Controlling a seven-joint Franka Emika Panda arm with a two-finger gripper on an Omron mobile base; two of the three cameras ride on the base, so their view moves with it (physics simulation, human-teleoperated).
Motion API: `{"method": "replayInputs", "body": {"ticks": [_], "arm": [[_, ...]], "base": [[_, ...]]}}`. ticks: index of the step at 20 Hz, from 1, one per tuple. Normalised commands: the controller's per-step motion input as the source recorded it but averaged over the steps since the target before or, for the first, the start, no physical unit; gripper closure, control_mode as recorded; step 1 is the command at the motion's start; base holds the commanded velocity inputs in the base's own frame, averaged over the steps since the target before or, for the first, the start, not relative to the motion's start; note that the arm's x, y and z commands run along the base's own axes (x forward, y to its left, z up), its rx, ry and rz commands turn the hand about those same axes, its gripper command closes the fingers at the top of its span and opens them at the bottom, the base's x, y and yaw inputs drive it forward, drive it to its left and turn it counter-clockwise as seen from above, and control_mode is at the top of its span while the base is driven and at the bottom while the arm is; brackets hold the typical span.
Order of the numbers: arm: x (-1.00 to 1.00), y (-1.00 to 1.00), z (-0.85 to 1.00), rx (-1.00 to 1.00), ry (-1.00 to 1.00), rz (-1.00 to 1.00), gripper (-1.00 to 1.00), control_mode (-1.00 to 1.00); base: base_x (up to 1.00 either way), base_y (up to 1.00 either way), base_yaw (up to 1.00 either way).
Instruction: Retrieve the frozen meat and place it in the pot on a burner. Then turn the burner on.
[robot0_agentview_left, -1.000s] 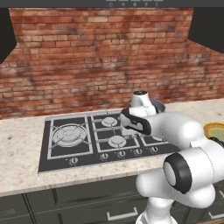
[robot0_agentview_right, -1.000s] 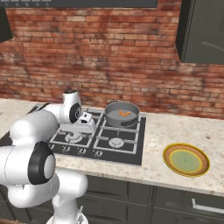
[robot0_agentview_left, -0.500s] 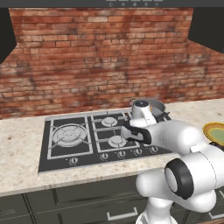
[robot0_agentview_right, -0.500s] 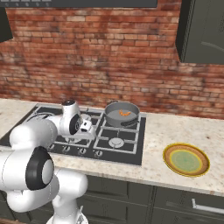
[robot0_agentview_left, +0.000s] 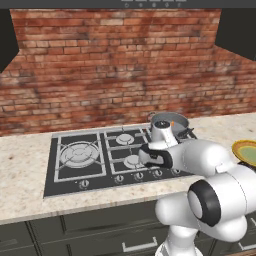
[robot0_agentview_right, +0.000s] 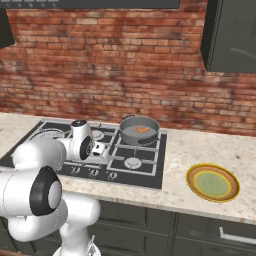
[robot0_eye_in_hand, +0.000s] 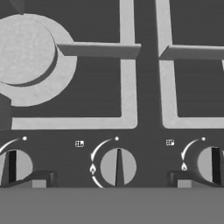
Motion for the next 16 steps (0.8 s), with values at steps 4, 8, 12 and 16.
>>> {"method": "replayInputs", "body": {"ticks": [4, 8, 12, 16], "arm": [[0.0, -0.03, -0.18, 0.0, 0.0, 0.0, -1.0, -1.0], [0.0, -0.02, -0.1, 0.02, 0.0, 0.0, -1.0, -1.0], [0.0, 0.0, -0.15, 0.01, 0.0, 0.0, -1.0, -1.0], [0.0, -0.05, -0.24, 0.0, 0.01, 0.0, -1.0, -1.0]], "base": [[0.0, 0.0, 0.0], [0.0, 0.0, 0.0], [0.0, 0.0, 0.0], [0.0, 0.0, 0.0]]}}
